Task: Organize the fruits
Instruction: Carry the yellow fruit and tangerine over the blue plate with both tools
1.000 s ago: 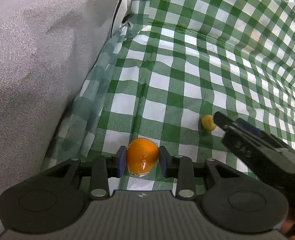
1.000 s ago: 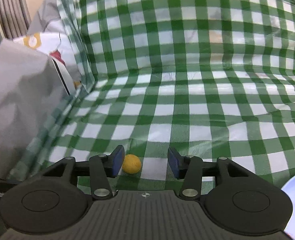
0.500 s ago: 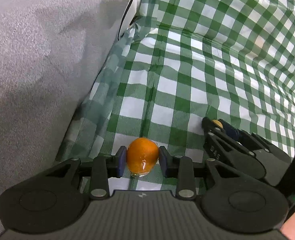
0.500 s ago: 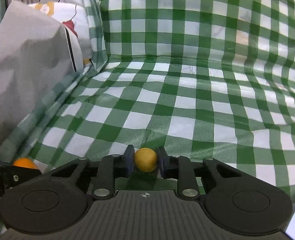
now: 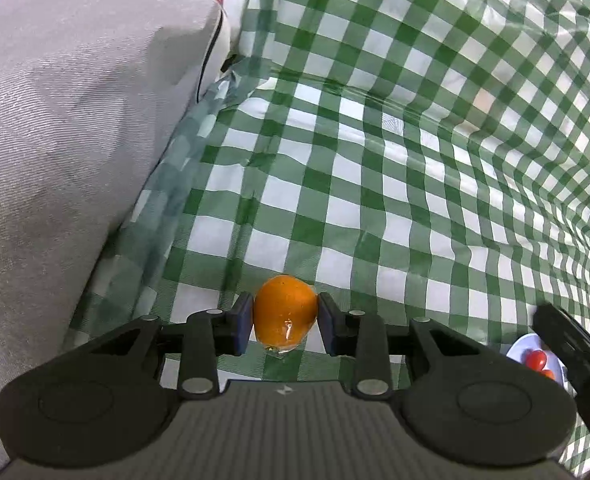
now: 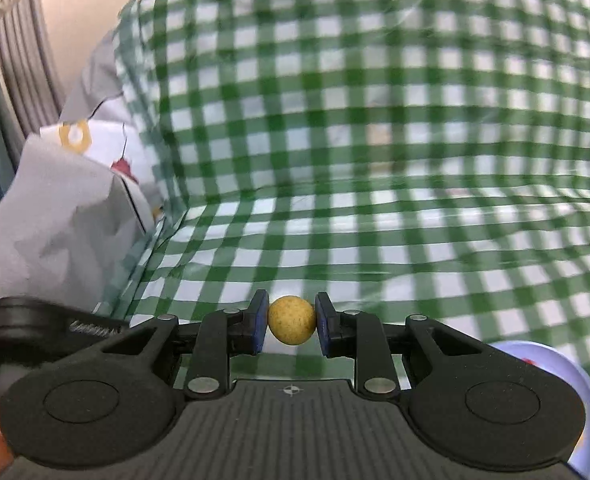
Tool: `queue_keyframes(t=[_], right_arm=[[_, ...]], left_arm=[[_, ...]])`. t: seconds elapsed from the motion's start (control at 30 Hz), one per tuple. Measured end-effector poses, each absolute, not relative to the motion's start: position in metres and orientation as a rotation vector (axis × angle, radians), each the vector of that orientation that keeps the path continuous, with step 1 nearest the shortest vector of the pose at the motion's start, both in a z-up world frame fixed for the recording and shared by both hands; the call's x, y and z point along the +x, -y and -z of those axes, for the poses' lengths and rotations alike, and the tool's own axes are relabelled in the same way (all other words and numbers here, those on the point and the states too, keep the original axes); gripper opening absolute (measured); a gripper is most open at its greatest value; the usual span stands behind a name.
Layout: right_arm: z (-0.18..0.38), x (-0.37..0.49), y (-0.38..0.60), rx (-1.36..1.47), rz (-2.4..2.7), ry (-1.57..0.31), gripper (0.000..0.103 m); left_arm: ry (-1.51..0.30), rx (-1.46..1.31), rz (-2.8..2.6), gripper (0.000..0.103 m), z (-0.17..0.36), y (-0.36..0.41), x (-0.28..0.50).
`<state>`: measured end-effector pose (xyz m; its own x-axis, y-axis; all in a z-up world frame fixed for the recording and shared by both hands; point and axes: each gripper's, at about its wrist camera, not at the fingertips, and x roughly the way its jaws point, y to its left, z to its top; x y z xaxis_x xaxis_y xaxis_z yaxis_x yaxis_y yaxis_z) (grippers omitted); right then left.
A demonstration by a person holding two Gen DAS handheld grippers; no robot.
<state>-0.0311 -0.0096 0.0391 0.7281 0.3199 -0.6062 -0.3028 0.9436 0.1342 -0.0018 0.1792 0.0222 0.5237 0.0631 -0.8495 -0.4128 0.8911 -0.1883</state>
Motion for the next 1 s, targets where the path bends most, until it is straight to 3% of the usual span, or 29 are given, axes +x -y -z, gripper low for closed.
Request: queue_keyframes(t=[0.3,1.0], right_arm=[[-0.008,-0.049,0.066,0.028,-0.268,-0.697,0.026],[-0.015,-0.045,0.19,0.033,-0.141,-0.655,0.026]], left_arm=[[-0.989,-0.308,-0.282,0.038,-0.019,-0.156,0.004],[-0.921,-0.287,-0.103,0.038,-0.022,-0.059,0.031]])
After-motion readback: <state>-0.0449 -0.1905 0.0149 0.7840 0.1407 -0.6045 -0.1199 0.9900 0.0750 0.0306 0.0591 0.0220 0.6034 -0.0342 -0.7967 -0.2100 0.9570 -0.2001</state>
